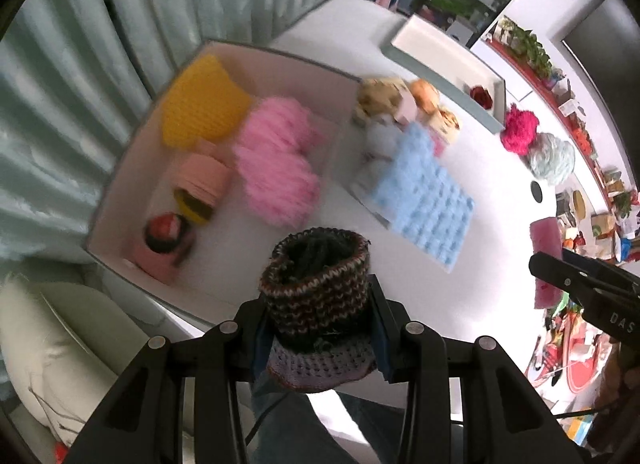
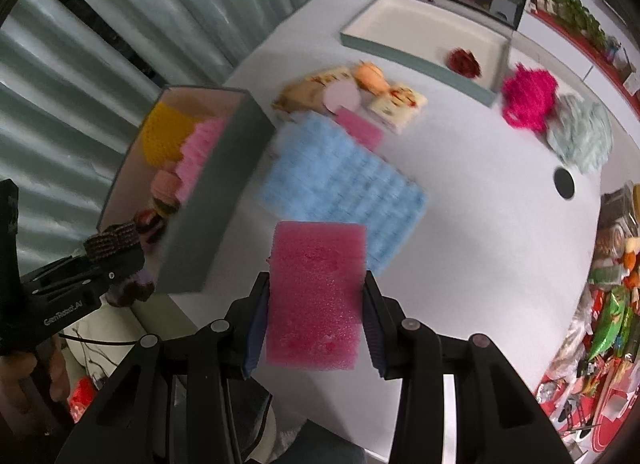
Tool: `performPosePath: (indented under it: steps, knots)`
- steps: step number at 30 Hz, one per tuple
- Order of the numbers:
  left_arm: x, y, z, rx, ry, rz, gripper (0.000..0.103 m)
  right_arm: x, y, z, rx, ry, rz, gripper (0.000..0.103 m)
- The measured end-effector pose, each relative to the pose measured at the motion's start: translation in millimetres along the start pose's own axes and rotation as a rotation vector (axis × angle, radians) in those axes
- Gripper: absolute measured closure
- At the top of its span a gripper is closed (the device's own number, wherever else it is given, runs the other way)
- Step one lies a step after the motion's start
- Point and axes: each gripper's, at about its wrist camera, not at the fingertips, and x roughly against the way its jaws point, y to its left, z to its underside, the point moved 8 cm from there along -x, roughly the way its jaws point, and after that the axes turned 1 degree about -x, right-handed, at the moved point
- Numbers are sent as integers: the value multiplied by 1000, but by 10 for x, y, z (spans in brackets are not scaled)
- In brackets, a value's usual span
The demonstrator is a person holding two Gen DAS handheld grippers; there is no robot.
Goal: Organize soft objects
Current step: 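Lower the knitted cup and pink sponge into the white box and release both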
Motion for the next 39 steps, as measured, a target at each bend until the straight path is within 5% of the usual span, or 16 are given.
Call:
performPosePath:
  steps: [17,39]
  knots:
    - [76,1088,-189,-30,-31,-12,61,-375,1546,-475,70,-39,-14,58]
    - [-13,1170,-401,-45,-64,6,61,-442,1987,-566,168,-8,31,57]
